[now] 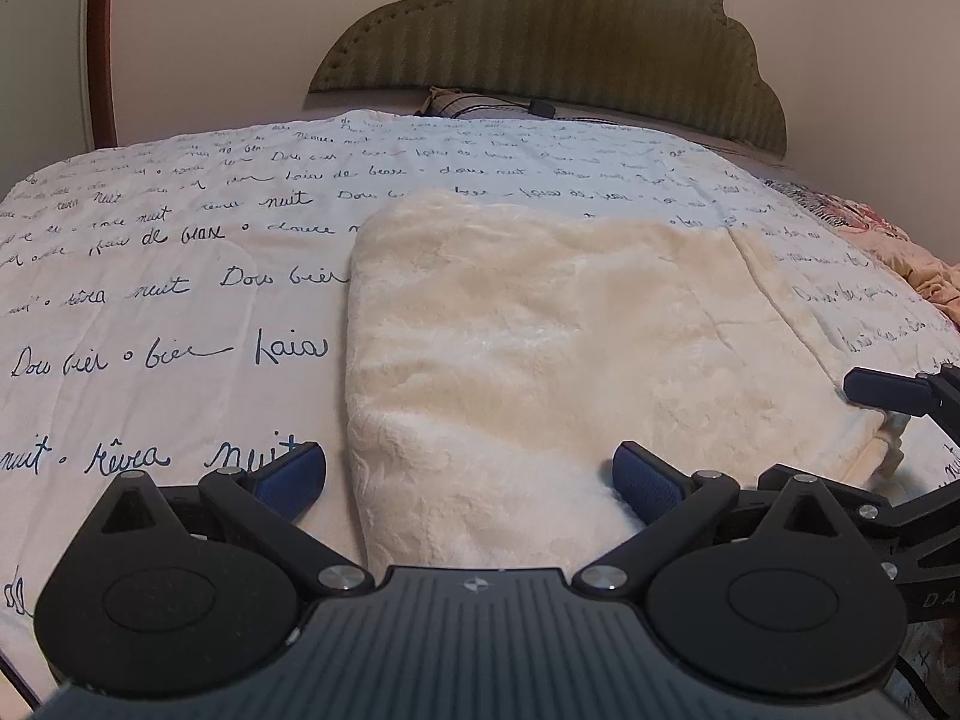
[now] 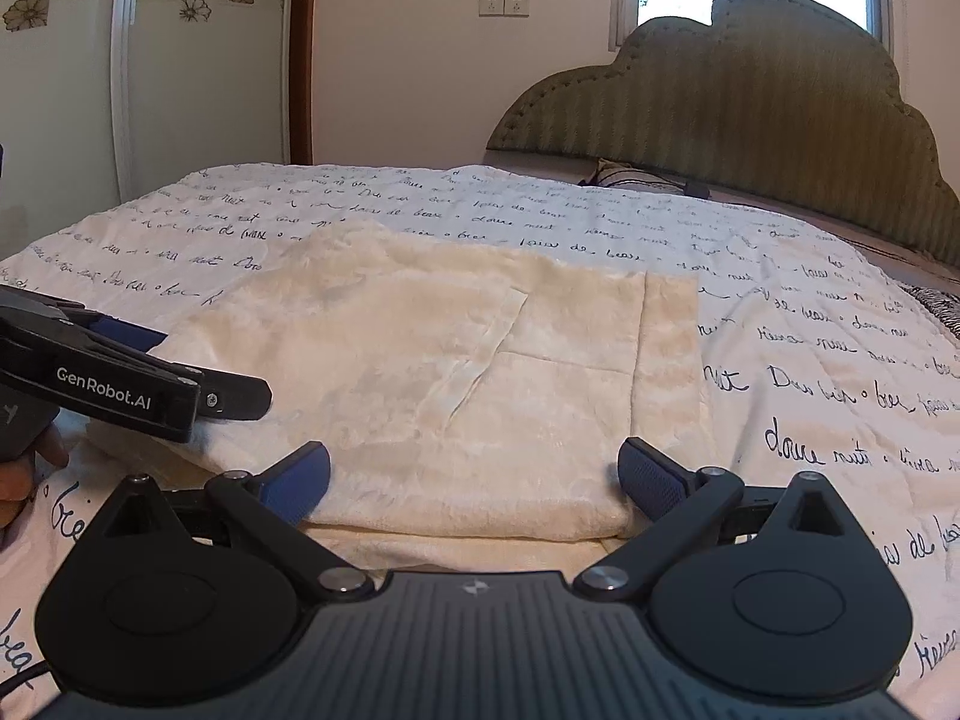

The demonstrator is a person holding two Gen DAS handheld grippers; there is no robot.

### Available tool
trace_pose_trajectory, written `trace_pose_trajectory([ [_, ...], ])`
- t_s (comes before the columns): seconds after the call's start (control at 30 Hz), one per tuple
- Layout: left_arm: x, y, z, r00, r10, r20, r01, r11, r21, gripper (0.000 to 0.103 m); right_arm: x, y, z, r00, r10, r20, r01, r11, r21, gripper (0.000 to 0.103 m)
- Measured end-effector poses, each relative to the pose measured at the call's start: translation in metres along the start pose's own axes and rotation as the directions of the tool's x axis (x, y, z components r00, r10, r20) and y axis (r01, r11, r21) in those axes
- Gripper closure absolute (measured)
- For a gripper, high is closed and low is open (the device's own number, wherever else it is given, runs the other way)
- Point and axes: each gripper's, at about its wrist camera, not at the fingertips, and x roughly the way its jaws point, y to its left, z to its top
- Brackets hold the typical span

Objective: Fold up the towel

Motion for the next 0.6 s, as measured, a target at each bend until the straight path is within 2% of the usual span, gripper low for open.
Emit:
trace_pose_trajectory([
  [0.17, 0.001, 0.004, 0.002, 1.0, -0.018, -0.015, 0.017, 1.0, -0.016, 0.0, -0.009, -0.003, -0.001, 1.0, 0.004, 0.012, -0.004, 0.999, -0.036, 0.0],
  [0.3, -0.001, 0.007, 0.007, 0.999, -0.035, -0.024, 0.035, 0.999, -0.01, 0.0, -0.021, -0.009, 0.001, 0.997, -0.061, 0.057, 0.063, 0.997, -0.045, 0.0],
  [0.37, -0.003, 0.008, 0.012, 0.999, -0.034, -0.021, 0.035, 0.999, 0.013, 0.0, -0.026, -0.02, 0.005, 0.994, -0.078, 0.077, 0.08, 0.997, -0.024, 0.0],
  [0.47, -0.002, 0.014, 0.021, 0.999, -0.046, -0.009, 0.046, 0.999, 0.014, 0.0, -0.022, -0.043, 0.014, 0.995, -0.075, 0.062, 0.073, 0.997, 0.037, 0.0],
  [0.53, 0.004, 0.025, 0.03, 0.994, -0.107, -0.023, 0.106, 0.994, -0.039, 0.001, -0.013, -0.064, 0.018, 0.998, -0.053, 0.047, 0.048, 0.994, 0.098, 0.0],
  [0.6, 0.014, 0.04, 0.038, 0.979, -0.199, -0.051, 0.192, 0.973, -0.127, 0.001, 0.002, -0.087, 0.022, 1.0, 0.007, 0.006, -0.008, 0.983, 0.185, 0.001],
])
